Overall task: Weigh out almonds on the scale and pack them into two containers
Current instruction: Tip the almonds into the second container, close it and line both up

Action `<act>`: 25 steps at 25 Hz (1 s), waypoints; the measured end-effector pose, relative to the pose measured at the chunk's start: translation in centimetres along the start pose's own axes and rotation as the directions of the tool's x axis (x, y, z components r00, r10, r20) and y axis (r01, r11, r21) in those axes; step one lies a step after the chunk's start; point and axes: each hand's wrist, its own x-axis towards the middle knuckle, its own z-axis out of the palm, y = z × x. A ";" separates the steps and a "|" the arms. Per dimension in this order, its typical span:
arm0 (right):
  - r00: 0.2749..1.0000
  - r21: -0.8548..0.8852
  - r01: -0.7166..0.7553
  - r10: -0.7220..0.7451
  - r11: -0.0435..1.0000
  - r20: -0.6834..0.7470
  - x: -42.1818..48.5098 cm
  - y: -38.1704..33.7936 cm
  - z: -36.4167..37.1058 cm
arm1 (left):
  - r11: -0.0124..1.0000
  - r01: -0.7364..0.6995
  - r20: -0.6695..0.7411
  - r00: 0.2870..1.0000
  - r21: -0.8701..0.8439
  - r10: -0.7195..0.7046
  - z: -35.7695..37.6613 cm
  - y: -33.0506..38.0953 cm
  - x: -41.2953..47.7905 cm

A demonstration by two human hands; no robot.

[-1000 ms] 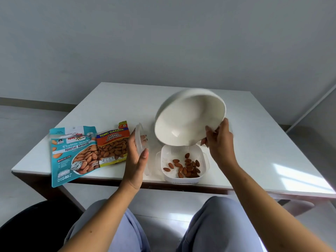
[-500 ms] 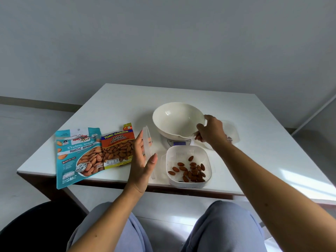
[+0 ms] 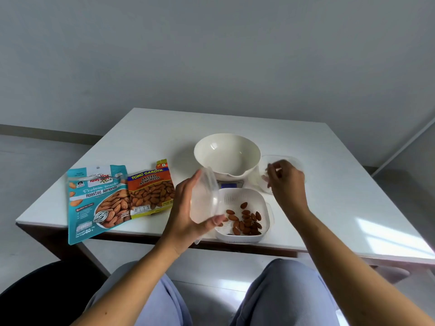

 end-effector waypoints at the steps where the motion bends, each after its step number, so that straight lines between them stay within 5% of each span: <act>1: 1.000 0.004 0.018 -0.018 1.000 -0.009 -0.9 1.1 -0.3 | 0.992 -0.047 0.065 0.997 0.117 0.040 -0.1 0.5 0.0; 5: 0.989 0.006 -0.119 0.118 0.993 0.090 -4.6 3.9 -0.9 | 0.847 -0.187 0.355 0.935 0.498 -0.002 0.6 3.0 0.5; 9: 0.975 0.049 -0.165 0.156 0.985 0.155 -6.3 4.5 -0.9 | 0.709 -0.260 0.425 0.903 0.655 -0.061 2.1 3.7 2.0; 16: 0.958 0.065 -0.176 0.156 0.982 0.240 -6.6 4.6 -0.7 | 0.625 -0.304 0.500 0.851 0.719 -0.161 4.1 4.4 3.4; 25: 0.953 0.098 -0.203 0.174 0.974 0.249 -6.6 5.0 -0.7 | 0.650 -0.237 0.467 0.860 0.722 -0.205 5.2 4.9 2.7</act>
